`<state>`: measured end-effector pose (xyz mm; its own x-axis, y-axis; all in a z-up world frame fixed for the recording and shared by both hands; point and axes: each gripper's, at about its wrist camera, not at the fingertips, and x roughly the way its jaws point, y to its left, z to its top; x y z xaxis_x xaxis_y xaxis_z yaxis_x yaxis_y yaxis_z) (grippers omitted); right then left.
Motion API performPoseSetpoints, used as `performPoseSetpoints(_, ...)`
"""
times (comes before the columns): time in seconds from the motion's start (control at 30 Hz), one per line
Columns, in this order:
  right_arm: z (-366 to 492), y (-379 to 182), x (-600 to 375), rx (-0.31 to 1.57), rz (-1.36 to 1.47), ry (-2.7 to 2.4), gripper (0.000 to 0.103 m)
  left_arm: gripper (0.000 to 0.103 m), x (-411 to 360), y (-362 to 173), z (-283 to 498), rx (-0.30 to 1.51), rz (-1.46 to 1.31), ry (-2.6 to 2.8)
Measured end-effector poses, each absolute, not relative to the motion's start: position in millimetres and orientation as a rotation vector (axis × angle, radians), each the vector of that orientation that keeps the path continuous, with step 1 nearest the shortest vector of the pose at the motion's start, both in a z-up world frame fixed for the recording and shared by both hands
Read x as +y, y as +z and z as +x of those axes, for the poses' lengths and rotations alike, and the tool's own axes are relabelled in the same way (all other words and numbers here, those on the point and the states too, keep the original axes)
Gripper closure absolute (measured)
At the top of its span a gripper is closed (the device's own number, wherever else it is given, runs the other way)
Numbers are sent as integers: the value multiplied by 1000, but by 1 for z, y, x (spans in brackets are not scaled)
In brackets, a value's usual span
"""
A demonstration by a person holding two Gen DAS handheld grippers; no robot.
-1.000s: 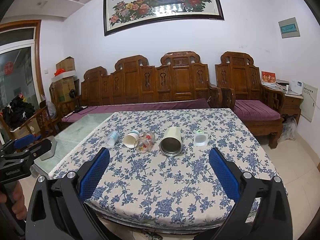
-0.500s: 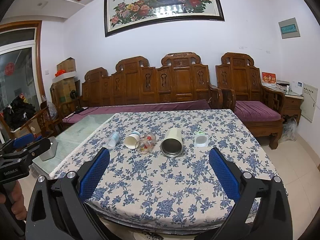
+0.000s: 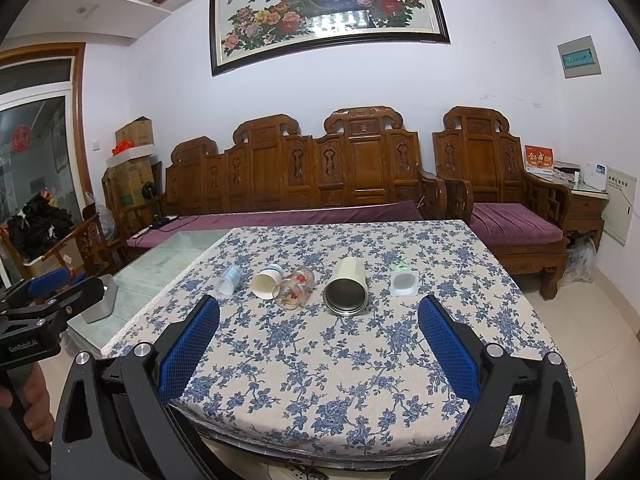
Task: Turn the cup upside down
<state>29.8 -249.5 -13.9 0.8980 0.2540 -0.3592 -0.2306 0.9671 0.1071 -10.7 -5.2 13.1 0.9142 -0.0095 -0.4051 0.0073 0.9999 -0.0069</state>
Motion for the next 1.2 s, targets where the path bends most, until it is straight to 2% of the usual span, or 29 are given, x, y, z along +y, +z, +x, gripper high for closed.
performPoseSetpoints(0.6, 35, -22, -248, 401, 63, 260, 3, 8, -7, 9, -5, 446, -1, -28)
performPoseSetpoints(1.2, 120, -75, -244, 511, 24, 297, 3, 8, 20, -59, 99, 735, 31, -65)
